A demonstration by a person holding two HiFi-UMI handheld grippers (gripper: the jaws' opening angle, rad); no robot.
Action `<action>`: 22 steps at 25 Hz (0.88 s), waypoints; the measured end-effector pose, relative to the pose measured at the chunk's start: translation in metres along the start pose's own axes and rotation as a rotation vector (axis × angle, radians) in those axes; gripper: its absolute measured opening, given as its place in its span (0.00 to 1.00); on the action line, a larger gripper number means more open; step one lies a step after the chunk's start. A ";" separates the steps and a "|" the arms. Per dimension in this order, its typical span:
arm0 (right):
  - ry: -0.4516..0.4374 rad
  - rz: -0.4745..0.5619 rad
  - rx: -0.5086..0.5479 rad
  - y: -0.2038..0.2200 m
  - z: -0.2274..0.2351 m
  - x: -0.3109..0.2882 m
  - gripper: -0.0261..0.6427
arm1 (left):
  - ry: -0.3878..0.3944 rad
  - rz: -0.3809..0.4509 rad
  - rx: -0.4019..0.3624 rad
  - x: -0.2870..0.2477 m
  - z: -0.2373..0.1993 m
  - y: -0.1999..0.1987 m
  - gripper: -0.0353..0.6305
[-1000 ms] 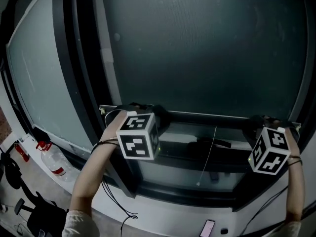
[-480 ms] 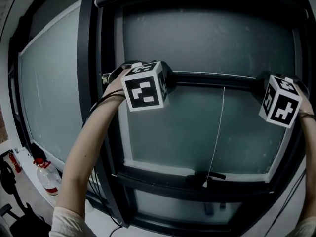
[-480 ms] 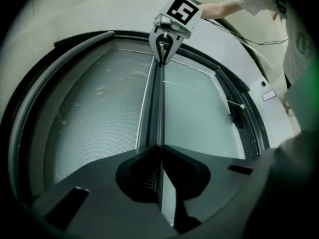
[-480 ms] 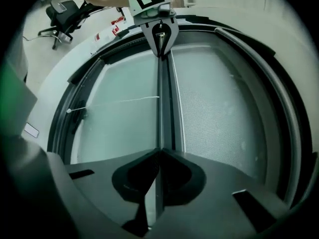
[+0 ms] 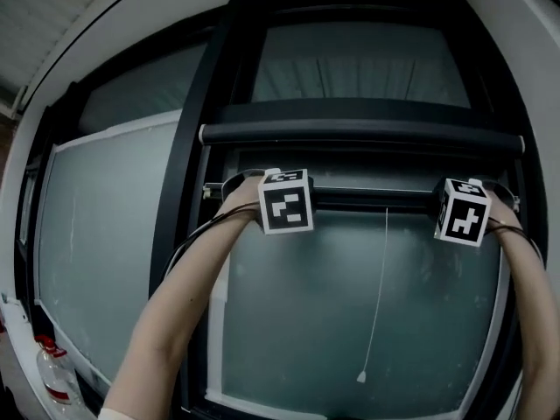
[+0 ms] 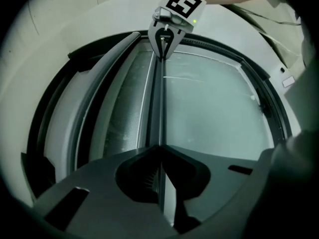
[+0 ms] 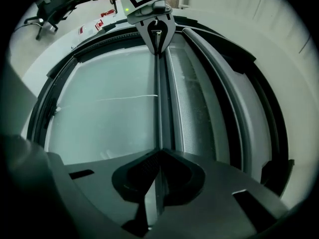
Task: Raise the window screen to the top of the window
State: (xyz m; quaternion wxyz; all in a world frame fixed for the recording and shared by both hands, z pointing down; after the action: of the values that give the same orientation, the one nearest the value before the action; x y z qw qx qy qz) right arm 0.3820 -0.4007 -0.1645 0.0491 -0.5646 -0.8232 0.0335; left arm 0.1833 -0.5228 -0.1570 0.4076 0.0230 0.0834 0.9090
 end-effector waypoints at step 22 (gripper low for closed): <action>0.290 -0.058 -0.103 0.006 0.101 0.000 0.07 | -0.268 -0.069 0.025 0.005 -0.101 -0.024 0.08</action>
State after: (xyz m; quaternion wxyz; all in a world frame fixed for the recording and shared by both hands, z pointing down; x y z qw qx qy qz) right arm 0.3759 -0.3982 -0.2652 0.1395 -0.5411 -0.8242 -0.0921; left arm 0.1865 -0.5170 -0.2604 0.4457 0.1462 0.0400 0.8823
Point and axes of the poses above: the fingertips, and each gripper's own axes: x backward along the fingers, z to its right, y out of its underside, the point moved 5 cm from there along x, backward along the fingers, and after that the axes turned 5 degrees about x, right-handed, at the moved point
